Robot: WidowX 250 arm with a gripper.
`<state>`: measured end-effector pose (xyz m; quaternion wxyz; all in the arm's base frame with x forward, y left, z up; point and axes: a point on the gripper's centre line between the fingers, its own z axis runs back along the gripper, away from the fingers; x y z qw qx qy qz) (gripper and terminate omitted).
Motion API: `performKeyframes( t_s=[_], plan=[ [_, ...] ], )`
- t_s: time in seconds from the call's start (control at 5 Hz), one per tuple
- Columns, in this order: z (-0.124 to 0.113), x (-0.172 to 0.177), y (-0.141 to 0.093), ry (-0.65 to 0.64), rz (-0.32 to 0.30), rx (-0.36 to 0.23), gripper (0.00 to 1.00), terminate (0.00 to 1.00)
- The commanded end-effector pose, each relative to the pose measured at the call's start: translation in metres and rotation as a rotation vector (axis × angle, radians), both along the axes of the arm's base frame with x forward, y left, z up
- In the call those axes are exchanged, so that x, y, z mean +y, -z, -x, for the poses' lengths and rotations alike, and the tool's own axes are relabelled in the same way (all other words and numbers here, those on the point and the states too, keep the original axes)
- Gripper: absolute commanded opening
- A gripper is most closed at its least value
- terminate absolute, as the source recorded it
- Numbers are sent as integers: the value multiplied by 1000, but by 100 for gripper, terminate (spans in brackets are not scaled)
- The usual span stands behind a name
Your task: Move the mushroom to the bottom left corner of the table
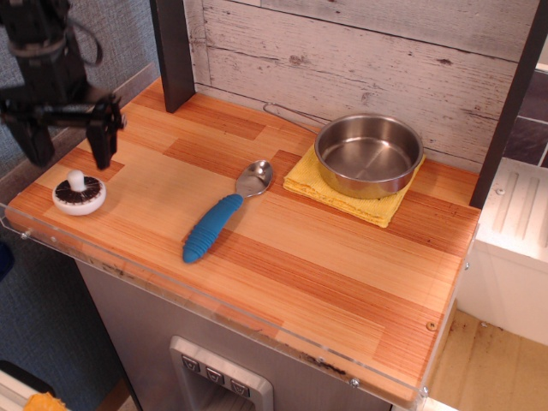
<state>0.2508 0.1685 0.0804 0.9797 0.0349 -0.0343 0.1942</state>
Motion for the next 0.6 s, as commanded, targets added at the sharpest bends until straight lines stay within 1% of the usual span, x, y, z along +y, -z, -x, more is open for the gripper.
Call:
performKeyframes(
  t_s=[0.0,0.2,0.4],
  plan=[
    [-8,-21,-31,98,-20,-35,100,0],
    [-8,-21,-31,98,-20,-35,100,0],
    [-8,-21,-31,98,-20,-35,100,100]
  ],
)
